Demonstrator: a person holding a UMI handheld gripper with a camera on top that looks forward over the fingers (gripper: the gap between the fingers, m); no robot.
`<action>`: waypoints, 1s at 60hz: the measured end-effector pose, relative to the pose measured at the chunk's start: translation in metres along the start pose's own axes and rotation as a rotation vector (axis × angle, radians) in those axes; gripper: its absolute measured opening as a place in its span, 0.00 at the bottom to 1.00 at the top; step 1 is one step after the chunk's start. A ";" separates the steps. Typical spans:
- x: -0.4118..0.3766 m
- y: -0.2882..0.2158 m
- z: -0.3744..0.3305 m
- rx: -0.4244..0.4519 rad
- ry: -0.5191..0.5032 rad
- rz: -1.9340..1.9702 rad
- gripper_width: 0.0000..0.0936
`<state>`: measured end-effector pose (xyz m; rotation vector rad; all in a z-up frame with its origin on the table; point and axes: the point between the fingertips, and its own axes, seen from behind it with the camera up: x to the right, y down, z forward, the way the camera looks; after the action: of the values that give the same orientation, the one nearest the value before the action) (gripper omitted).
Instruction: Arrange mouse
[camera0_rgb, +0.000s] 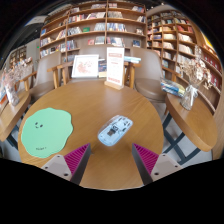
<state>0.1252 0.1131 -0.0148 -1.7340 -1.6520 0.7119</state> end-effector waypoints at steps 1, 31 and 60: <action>-0.001 -0.003 0.002 0.007 -0.003 0.004 0.91; -0.020 -0.058 0.070 -0.018 -0.047 0.003 0.90; -0.033 -0.085 0.075 0.009 -0.043 -0.025 0.44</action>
<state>0.0107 0.0867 -0.0008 -1.6996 -1.6938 0.7493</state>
